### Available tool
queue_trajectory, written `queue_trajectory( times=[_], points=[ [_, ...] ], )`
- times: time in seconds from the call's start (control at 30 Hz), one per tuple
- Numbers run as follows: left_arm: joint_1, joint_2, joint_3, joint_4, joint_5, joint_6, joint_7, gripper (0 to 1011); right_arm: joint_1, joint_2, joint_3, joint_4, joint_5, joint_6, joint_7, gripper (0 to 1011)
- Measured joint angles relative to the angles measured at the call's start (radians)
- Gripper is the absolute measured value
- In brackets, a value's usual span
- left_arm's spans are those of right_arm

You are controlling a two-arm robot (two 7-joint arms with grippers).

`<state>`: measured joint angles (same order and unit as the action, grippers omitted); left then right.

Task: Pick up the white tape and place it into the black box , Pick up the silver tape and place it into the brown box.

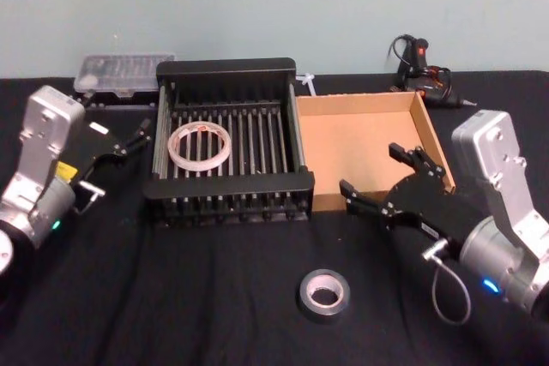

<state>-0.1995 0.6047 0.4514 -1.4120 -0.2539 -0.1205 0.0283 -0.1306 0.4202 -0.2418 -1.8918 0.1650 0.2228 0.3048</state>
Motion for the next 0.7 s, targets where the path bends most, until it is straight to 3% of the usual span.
queue_trajectory(
  times=[0.33,0.7],
  points=[
    [0.000,0.000,0.000,0.000,0.000,0.000,0.000,1001,-0.066,0.030,0.014,-0.062,0.024,0.056,0.006,1000],
    [0.000,0.000,0.000,0.000,0.000,0.000,0.000,1001,-0.083,0.056,-0.001,-0.075,0.058,0.135,0.027,1000]
  ],
)
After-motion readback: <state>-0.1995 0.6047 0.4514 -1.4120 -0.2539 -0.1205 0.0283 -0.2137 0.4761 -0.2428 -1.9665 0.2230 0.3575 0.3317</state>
